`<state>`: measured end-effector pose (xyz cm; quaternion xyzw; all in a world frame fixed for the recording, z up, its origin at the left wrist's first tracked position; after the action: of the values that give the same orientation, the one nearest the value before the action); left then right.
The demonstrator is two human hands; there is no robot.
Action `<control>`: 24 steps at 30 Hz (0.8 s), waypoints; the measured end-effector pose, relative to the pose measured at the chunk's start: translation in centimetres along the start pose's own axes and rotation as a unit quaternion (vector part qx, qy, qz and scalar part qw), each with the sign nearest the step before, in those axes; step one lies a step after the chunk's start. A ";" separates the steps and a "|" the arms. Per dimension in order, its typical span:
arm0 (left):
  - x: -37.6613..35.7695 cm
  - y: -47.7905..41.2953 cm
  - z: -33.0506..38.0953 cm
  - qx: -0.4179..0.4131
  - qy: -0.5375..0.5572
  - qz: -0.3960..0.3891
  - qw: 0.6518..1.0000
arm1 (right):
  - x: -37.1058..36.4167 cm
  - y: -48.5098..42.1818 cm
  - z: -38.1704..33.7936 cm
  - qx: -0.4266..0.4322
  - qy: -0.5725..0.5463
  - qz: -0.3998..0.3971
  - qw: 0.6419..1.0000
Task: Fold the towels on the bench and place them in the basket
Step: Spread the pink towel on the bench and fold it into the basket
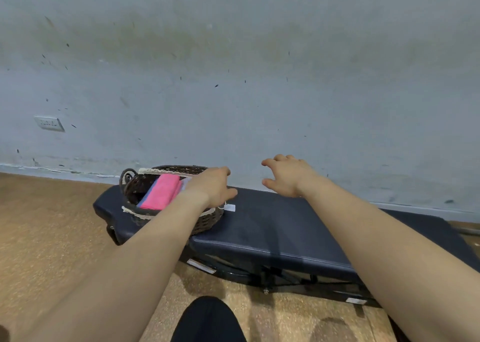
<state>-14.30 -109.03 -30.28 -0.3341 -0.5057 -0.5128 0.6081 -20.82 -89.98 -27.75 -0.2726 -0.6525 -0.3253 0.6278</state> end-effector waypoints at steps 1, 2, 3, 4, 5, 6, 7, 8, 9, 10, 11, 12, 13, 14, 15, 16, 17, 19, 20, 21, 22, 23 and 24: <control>-0.8 -0.7 1.1 -0.008 -0.001 -0.008 1.000 | -0.5 0.2 1.2 -0.008 -0.002 0.000 1.000; -1.6 -1.3 2.3 -0.015 -0.002 -0.013 1.000 | -1.2 0.3 2.5 -0.017 -0.002 -0.002 1.000; -2.6 -2.2 3.5 -0.024 -0.004 -0.016 1.000 | -2.1 0.3 3.9 -0.026 -0.003 -0.004 1.000; -3.7 -3.2 4.7 -0.032 -0.004 -0.022 0.999 | -3.0 0.1 5.5 -0.037 -0.006 -0.006 0.999; -4.9 -4.2 5.9 -0.043 -0.003 -0.028 0.999 | -4.2 -0.2 7.2 -0.048 -0.013 -0.005 0.999; -6.3 -5.5 7.0 -0.050 -0.002 -0.036 0.998 | -5.5 -0.7 9.0 -0.061 -0.021 -0.002 0.998; -7.7 -6.9 8.1 -0.055 -0.002 -0.042 0.998 | -6.9 -1.3 10.8 -0.075 -0.029 0.003 0.997; -9.1 -8.6 9.3 -0.056 -0.002 -0.048 0.997 | -8.3 -2.0 12.7 -0.089 -0.038 0.005 0.995; -10.5 -10.4 10.4 -0.056 -0.004 -0.056 0.997 | -9.6 -3.0 14.6 -0.101 -0.048 0.002 0.994; -11.8 -12.3 11.6 -0.056 -0.007 -0.063 0.996 | -10.9 -3.9 16.5 -0.111 -0.054 -0.003 0.992; -13.0 -14.4 12.8 -0.057 -0.012 -0.068 0.996 | -12.0 -4.9 18.4 -0.119 -0.057 -0.008 0.991; -14.0 -16.4 14.0 -0.058 -0.019 -0.071 0.996 | -12.9 -5.9 20.2 -0.126 -0.060 -0.016 0.990; -14.8 -18.2 15.2 -0.059 -0.028 -0.077 0.995 | -13.5 -6.7 21.9 -0.133 -0.065 -0.024 0.989; -15.3 -19.6 16.3 -0.057 -0.038 -0.087 0.994 | -13.7 -7.2 23.5 -0.139 -0.072 -0.031 0.987; -15.4 -20.7 17.4 -0.054 -0.048 -0.099 0.992 | -13.6 -7.5 24.7 -0.146 -0.077 -0.036 0.986; -15.2 -21.5 18.5 -0.051 -0.059 -0.113 0.991 | -13.1 -7.5 25.9 -0.152 -0.082 -0.043 0.984; -14.6 -21.9 19.6 -0.050 -0.069 -0.126 0.988 | -12.2 -7.3 26.8 -0.158 -0.086 -0.052 0.982; -12.2 -22.2 21.9 -0.057 -0.084 -0.146 0.984 | -9.2 -6.2 28.4 -0.165 -0.087 -0.070 0.980; -10.4 -22.1 23.1 -0.062 -0.087 -0.153 0.982 | -7.1 -5.4 29.0 -0.170 -0.087 -0.079 0.978; -8.3 -22.0 24.3 -0.068 -0.089 -0.161 0.981 | -4.6 -4.6 29.6 -0.176 -0.089 -0.086 0.977; -5.8 -21.7 25.7 -0.075 -0.089 -0.169 0.979 | -1.9 -3.6 30.2 -0.183 -0.091 -0.090 0.975; -3.1 -21.4 27.1 -0.081 -0.085 -0.177 0.977 | 1.0 -2.6 30.8 -0.192 -0.092 -0.091 0.973; -0.3 -21.0 28.6 -0.086 -0.077 -0.183 0.976 | 4.0 -1.4 31.3 -0.204 -0.094 -0.092 0.970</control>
<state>-42.23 -87.78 -25.32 -0.3250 -0.5574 -0.6300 0.4321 -42.21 -67.09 -23.84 -0.3630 -0.6511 -0.4806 0.4619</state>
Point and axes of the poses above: each hand's wrist, its own y-axis away from the middle knuckle, its own x-axis out of the back of the hand, z = x × y, the point moved 3 cm from there along -y, towards the middle knuckle, and after that the axes turned 8 degrees about x, right-handed, at the moved point
